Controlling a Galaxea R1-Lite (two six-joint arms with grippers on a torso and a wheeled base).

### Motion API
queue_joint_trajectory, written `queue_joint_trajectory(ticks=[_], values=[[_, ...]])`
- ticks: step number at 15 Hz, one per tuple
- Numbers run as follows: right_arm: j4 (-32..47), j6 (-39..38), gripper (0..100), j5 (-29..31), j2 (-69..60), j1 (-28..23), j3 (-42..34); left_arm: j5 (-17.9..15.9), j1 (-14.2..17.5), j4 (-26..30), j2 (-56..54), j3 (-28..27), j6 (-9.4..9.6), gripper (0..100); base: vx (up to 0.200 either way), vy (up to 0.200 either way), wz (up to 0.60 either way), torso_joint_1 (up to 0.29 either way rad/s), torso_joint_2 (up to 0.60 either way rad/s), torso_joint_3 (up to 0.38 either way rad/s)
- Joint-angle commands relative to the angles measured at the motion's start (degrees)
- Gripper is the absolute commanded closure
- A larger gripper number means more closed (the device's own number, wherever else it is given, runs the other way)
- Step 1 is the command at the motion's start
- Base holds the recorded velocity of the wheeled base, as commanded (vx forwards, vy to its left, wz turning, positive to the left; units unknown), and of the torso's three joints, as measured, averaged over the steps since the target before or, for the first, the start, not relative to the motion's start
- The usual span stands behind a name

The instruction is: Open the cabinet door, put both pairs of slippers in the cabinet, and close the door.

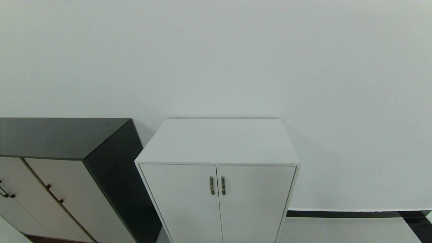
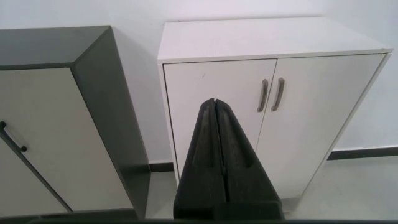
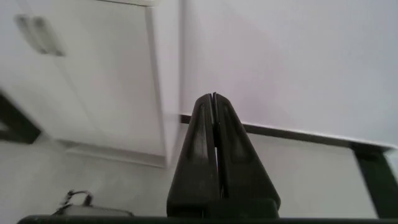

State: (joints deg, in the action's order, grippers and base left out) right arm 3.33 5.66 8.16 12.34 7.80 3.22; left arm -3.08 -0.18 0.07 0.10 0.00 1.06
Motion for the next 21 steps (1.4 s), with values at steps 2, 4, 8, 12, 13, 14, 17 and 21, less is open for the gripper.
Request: queue_joint_trajectory(ticks=[2, 4, 8, 12, 13, 14, 17, 21], values=[[-0.5, -2.6, 100, -2.4, -7.0, -3.7, -0.3, 0.0, 0.0, 0.0, 0.0, 0.0, -0.01, 100, 0.0, 0.0, 0.0, 0.0, 0.0, 0.0], [-1.6, -6.1, 100, -3.7, -6.9, -3.7, -0.8, 0.0, 0.0, 0.0, 0.0, 0.0, -0.01, 100, 0.0, 0.0, 0.0, 0.0, 0.0, 0.0], [-2.4, -1.9, 100, 0.9, -6.6, -14.4, -1.5, 0.0, 0.0, 0.0, 0.0, 0.0, -0.01, 100, 0.0, 0.0, 0.0, 0.0, 0.0, 0.0], [-3.6, -9.1, 100, -7.2, -6.7, -13.3, -3.2, 0.0, 0.0, 0.0, 0.0, 0.0, -0.01, 100, 0.0, 0.0, 0.0, 0.0, 0.0, 0.0], [-3.5, -8.8, 100, -6.5, -7.8, -10.0, -3.2, 0.0, 0.0, 0.0, 0.0, 0.0, -0.01, 100, 0.0, 0.0, 0.0, 0.0, 0.0, 0.0], [-3.2, -6.4, 100, -6.7, -12.3, -7.5, -3.0, 0.0, 0.0, 0.0, 0.0, 0.0, -0.01, 100, 0.0, 0.0, 0.0, 0.0, 0.0, 0.0], [-3.3, -2.9, 100, -8.9, -12.2, -7.7, -3.2, 0.0, 0.0, 0.0, 0.0, 0.0, -0.01, 100, 0.0, 0.0, 0.0, 0.0, 0.0, 0.0], [-3.3, -5.9, 100, -8.4, -12.3, -7.7, -3.1, 0.0, 0.0, 0.0, 0.0, 0.0, -0.01, 100, 0.0, 0.0, 0.0, 0.0, 0.0, 0.0]])
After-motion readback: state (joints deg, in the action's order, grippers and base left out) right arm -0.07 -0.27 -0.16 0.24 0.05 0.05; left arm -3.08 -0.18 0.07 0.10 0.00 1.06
